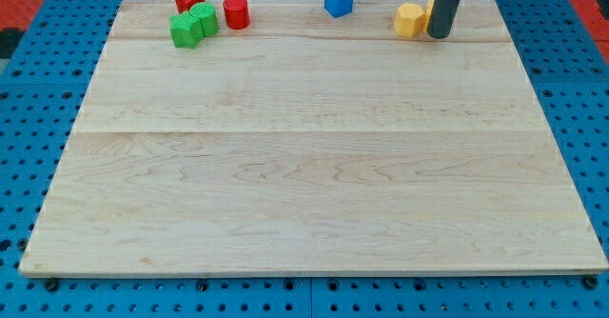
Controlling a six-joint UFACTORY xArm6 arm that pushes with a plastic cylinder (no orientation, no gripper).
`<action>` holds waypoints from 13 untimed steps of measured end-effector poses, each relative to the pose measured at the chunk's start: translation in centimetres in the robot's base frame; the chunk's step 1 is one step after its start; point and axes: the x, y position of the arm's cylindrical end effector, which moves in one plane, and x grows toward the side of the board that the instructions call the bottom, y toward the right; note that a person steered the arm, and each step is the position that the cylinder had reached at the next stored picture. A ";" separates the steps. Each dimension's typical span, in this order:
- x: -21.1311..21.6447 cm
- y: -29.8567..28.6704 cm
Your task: Drag the yellow blocks towards the top center
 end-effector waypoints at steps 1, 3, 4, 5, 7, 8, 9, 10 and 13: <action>0.4 0.5; 2.8 4.1; 2.8 6.5; -2.3 9.0; -3.1 -3.3; -3.1 -4.5; -1.4 0.3; -0.4 -3.7; -2.1 -9.5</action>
